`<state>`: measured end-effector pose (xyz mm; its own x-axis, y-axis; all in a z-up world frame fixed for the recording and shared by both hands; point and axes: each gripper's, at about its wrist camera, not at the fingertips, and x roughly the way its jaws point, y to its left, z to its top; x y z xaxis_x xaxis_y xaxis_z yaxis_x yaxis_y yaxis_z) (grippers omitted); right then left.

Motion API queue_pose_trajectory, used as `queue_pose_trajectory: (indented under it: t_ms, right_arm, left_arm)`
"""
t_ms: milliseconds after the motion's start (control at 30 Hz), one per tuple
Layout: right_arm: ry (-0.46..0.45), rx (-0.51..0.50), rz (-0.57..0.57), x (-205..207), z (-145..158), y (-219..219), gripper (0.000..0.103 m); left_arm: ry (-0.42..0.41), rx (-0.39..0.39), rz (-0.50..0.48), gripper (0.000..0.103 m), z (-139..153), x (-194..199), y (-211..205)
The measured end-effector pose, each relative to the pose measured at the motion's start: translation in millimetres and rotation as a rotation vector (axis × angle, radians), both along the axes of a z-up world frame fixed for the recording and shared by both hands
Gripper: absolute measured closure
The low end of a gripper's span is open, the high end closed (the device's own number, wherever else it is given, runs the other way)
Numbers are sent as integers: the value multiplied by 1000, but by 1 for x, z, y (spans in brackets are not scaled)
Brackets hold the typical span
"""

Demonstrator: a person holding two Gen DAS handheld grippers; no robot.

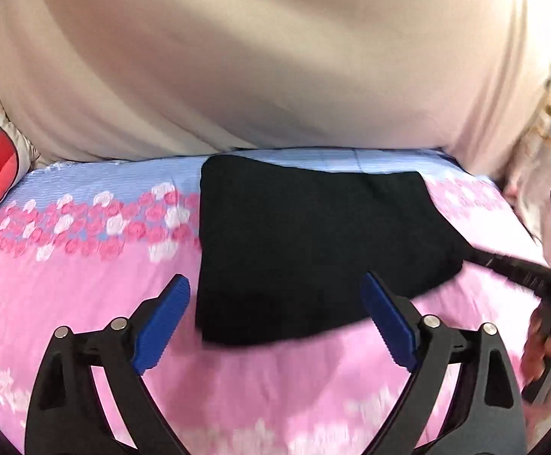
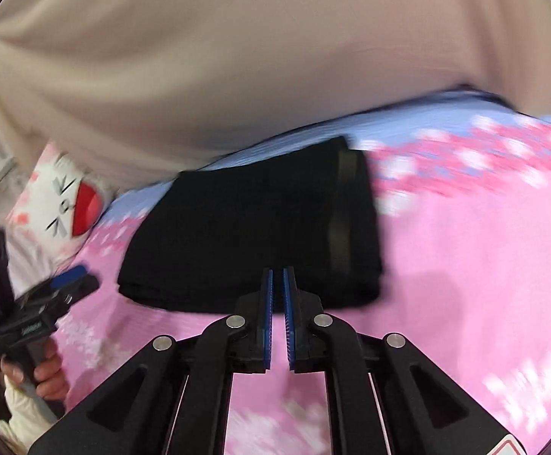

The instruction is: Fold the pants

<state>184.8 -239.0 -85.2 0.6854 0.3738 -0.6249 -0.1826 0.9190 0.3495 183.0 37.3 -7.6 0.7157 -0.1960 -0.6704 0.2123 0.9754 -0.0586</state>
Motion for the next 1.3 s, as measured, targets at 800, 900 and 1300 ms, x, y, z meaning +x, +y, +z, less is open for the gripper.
queue_pose_trajectory:
  t_ms: [800,900,1300]
  right_arm:
    - [48,-34,-159,146,5,-16,99]
    - [3,-53,-52,102,12,9,99]
    - [-8,-152,-108,23,-10,-1,103]
  left_arm:
    - [46,175,144,8,-54,36,-2]
    - [58,156,147,8,-55,38,1]
    - [59,160,152,8,-57,33,-1]
